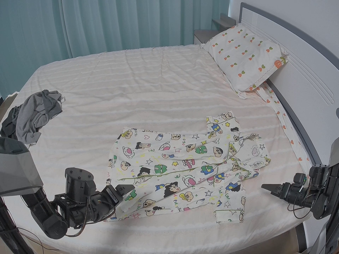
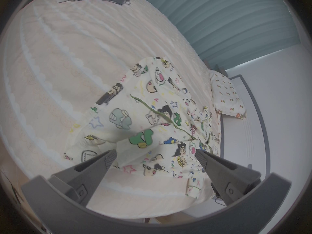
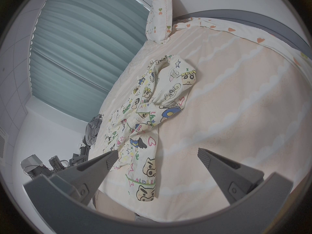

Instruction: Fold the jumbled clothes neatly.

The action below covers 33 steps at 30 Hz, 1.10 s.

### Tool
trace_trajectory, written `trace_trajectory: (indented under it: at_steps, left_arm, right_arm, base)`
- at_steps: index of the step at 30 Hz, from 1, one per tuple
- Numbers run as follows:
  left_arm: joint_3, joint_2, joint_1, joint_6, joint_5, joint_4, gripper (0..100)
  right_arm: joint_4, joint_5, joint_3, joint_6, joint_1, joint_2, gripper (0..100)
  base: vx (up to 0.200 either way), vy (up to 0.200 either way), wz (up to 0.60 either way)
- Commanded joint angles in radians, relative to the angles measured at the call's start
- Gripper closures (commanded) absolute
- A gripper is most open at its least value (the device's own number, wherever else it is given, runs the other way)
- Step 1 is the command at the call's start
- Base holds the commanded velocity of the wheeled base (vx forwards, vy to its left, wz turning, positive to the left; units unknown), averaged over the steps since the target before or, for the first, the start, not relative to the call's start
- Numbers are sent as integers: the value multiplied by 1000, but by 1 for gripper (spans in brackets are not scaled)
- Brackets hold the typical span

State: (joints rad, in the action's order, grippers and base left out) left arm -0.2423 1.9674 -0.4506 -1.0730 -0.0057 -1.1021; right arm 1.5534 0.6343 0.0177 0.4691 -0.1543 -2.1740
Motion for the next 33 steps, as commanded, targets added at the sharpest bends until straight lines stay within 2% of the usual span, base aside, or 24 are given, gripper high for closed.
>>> trace_trajectory:
  at_steps: [1, 5, 27, 28, 33]
  left_arm:
    - [-14, 79, 12, -1, -3, 1, 0]
    - [-40, 123, 4, -2, -3, -1, 0]
    - [-64, 123, -16, -44, 6, -1, 0]
    - [-64, 123, -16, -44, 6, -1, 100]
    - [-55, 163, -33, -41, 81, -1, 100]
  right_arm:
    - [13, 1, -12, 0, -1, -3, 0]
    - [13, 1, -10, -1, -1, -3, 0]
    - [13, 1, -12, -1, 2, -9, 0]
    - [13, 1, -12, -1, 2, -9, 0]
    - [13, 1, -12, -1, 2, -10, 0]
  base:
    - [0, 0, 0]
    - [0, 0, 0]
    - [0, 0, 0]
    - [0, 0, 0]
    - [0, 0, 0]
